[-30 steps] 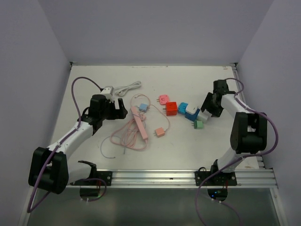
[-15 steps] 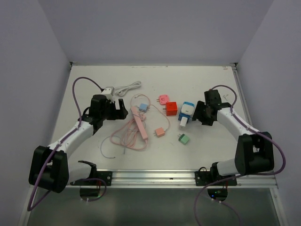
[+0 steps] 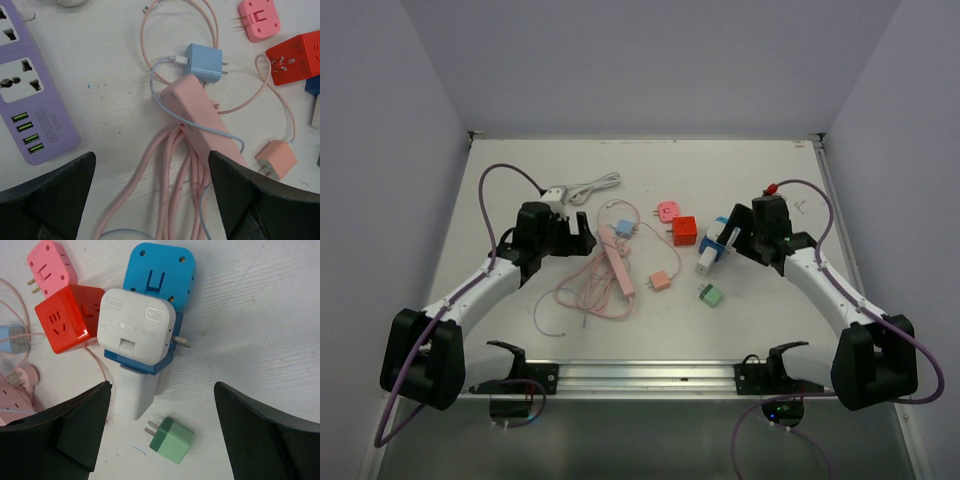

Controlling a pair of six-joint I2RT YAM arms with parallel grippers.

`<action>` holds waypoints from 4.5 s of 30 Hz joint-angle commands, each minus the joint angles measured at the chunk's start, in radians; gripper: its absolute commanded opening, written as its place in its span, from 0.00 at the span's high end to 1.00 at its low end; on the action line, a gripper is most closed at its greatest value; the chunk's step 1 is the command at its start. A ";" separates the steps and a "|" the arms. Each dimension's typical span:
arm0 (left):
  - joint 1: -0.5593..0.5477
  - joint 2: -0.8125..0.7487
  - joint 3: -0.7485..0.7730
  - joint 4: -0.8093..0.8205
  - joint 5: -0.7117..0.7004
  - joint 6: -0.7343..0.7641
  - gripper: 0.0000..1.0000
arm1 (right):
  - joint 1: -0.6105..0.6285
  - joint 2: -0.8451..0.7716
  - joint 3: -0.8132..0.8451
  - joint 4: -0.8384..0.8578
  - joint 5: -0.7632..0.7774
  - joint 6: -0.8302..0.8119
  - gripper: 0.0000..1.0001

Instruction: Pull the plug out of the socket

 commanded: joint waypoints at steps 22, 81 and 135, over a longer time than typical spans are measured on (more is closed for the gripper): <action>-0.042 -0.030 -0.006 0.043 -0.056 0.042 0.02 | 0.256 0.345 0.264 -0.119 0.379 0.309 0.13; -0.048 0.009 0.294 -0.048 0.248 -0.323 0.02 | 0.233 0.011 0.136 0.197 -0.374 -0.435 1.00; -0.139 0.197 0.314 0.164 -0.097 -0.880 1.00 | 0.320 -0.150 -0.081 0.321 -0.490 -0.383 1.00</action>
